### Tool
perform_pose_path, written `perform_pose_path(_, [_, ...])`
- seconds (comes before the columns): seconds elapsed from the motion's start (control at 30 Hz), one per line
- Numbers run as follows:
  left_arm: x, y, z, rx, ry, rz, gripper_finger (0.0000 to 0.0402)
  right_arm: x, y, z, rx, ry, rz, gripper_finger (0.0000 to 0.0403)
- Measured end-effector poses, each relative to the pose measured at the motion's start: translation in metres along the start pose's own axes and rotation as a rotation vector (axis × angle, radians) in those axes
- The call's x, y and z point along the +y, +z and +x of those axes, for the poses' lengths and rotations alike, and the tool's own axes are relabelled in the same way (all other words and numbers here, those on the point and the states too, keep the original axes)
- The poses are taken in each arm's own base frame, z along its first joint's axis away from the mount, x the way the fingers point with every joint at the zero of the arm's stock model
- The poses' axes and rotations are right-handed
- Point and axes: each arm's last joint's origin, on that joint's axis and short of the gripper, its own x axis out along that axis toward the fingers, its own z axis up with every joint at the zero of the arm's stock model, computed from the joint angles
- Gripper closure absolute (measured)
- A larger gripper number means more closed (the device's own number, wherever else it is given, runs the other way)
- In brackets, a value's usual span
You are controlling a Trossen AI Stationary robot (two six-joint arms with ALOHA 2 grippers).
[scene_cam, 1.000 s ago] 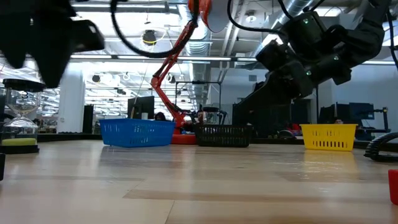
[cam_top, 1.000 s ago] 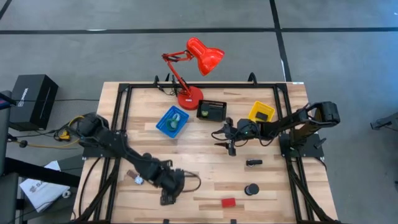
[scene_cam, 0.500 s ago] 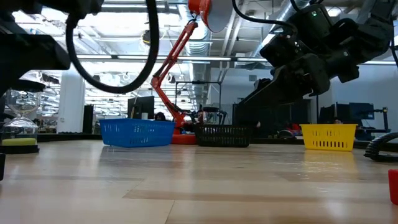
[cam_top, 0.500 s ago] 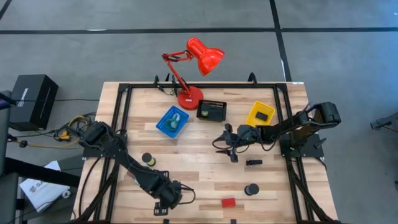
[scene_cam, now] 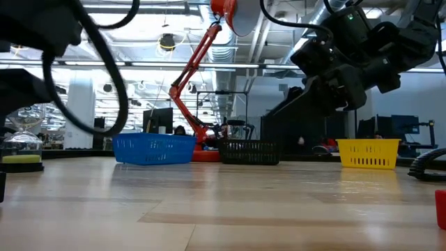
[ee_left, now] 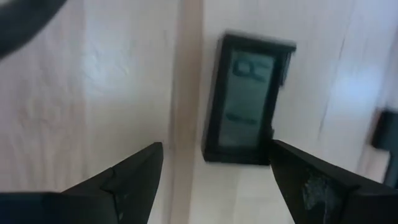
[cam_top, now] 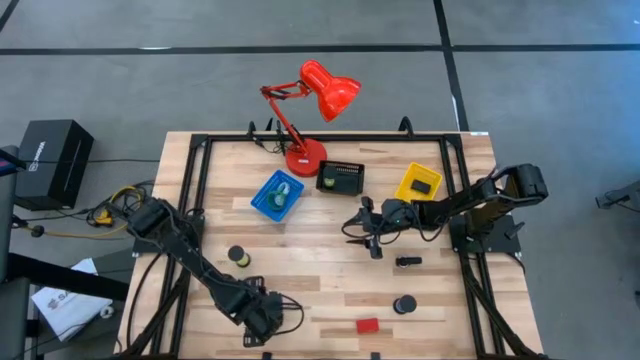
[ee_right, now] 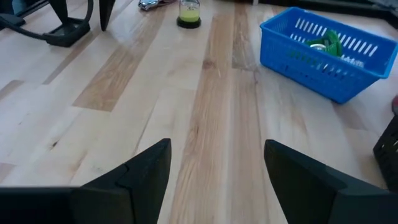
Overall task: Pick & Place Office items
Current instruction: Put the black digital timer into the yellow bin
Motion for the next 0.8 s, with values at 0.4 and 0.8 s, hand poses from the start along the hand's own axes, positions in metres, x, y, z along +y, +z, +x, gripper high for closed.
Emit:
perform_pose_path(0.4, [-0.003,0.005,0.002,-0.087,0.002,-0.017,0.0113,0.0,0.002,0.0,-0.017,-0.003,-0.043,0.0154])
perform_pose_path(0.8, [-0.001,-0.006,0.008,-0.056,-0.01,0.003,0.0121,0.0,0.002,0.0,-0.017,-0.002,-0.042,0.0154])
